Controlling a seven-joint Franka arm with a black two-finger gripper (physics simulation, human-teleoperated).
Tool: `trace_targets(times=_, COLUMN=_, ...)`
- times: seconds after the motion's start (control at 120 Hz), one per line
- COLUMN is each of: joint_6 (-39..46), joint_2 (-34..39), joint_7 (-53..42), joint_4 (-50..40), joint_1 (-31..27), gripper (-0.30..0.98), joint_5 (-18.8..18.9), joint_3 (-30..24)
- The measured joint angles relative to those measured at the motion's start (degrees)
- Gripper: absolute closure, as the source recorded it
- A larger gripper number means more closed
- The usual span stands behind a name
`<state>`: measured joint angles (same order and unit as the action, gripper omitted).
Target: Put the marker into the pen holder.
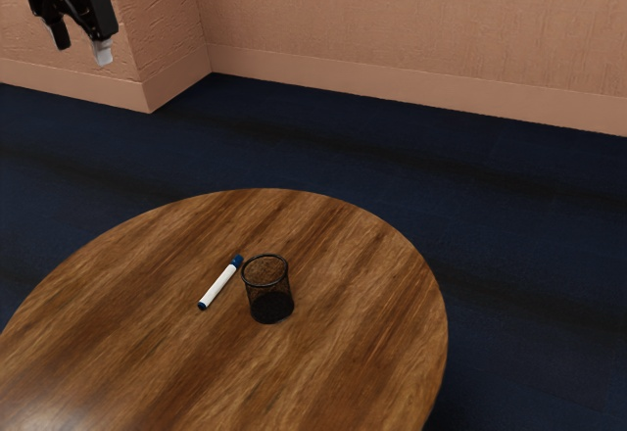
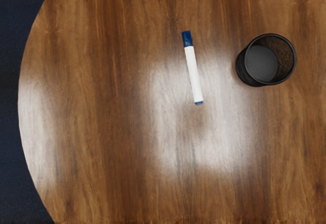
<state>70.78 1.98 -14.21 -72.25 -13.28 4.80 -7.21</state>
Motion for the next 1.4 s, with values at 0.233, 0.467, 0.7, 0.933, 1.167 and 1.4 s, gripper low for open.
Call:
trace_targets(times=0.233, joint_6=5.0, joint_2=-3.2, joint_7=0.2, joint_4=-7.6, joint_1=-2.6, gripper=0.00, joint_5=-5.7, joint_3=0.3)
trace_targets(times=0.467, joint_6=20.5, joint_2=-9.3, joint_7=0.6, joint_4=-29.1, joint_1=-0.2, gripper=0.00, joint_5=-5.4, joint_3=11.9)
trace_targets(times=0.7, joint_6=44.5, joint_2=-13.0, joint_7=0.0, joint_4=-46.3, joint_1=-3.1, gripper=0.00, joint_5=-4.7, joint_3=11.0)
trace_targets(times=0.933, joint_6=58.7, joint_2=-16.5, joint_7=-0.5, joint_4=-47.9, joint_1=-1.1, gripper=0.00, joint_5=-3.9, joint_3=10.4)
trace_targets(times=1.167, joint_6=64.4, joint_2=-21.8, joint_7=0.7, joint_4=-45.3, joint_1=4.0, gripper=0.00, joint_5=-13.6, joint_3=10.1)
trace_targets(times=1.4, joint_6=65.9, joint_2=-26.1, joint_7=3.2, joint_4=-40.7, joint_1=8.1, gripper=0.00, joint_5=-14.1, joint_3=10.2)
